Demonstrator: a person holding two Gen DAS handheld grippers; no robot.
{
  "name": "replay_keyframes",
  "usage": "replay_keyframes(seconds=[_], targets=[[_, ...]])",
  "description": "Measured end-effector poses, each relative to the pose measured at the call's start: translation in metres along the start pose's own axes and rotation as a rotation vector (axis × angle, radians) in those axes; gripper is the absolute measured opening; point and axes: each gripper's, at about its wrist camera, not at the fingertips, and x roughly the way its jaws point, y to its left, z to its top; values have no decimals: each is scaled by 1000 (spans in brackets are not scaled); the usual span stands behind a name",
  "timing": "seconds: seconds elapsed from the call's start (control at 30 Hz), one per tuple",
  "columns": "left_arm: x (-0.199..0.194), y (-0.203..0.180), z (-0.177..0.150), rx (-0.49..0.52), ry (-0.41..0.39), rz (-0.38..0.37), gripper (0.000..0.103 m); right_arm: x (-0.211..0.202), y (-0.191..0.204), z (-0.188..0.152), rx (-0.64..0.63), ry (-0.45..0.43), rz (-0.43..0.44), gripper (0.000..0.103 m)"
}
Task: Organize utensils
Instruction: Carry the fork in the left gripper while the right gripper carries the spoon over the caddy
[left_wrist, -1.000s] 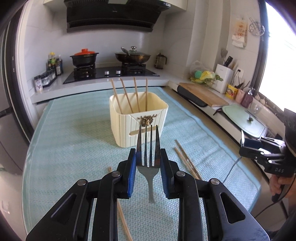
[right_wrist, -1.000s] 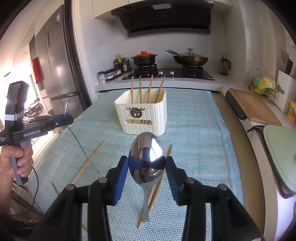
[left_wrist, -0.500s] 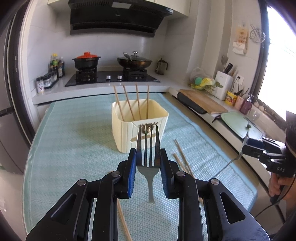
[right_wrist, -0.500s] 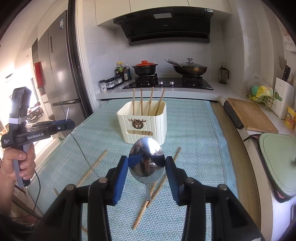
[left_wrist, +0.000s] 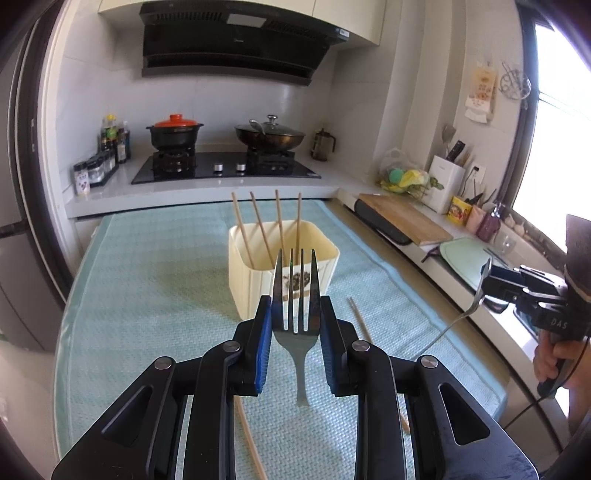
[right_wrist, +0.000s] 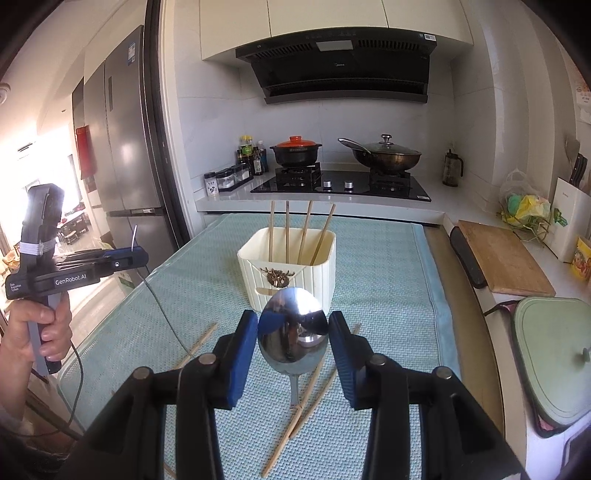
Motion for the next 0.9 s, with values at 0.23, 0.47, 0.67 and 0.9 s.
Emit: replay_keyframes(seconds=[0.23,0.47,0.67,0.9], targets=[[-3,0,36,8,-40,-13,23,6,-6,37,16,-27,37,1],[-3,2,43,1,-51,-10,23,28,-18,51,37,21,25,1],[3,3,28,9,-17,-1,23,0,-39,42,91,7,5,2],[12,5,14,-8,17,-16,23,-24,-78,-22,234,136,-48,29]])
